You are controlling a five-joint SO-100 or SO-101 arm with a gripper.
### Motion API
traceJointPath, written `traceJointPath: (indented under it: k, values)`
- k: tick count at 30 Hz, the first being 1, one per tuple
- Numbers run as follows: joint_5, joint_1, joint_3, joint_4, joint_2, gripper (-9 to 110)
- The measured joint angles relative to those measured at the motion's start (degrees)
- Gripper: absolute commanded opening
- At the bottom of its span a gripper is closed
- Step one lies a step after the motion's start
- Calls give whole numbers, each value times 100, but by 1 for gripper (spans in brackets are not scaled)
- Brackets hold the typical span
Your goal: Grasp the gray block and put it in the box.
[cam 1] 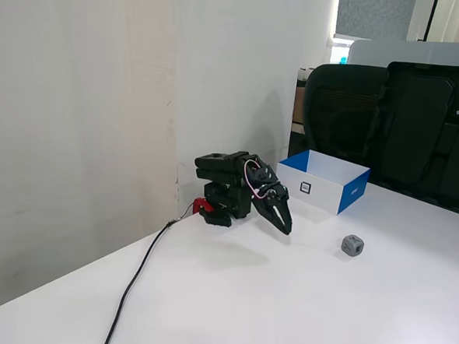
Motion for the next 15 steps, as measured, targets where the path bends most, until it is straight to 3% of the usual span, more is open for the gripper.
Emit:
traceJointPath:
  k: [15]
  values:
    - [237,457,-1143,1397,70,0]
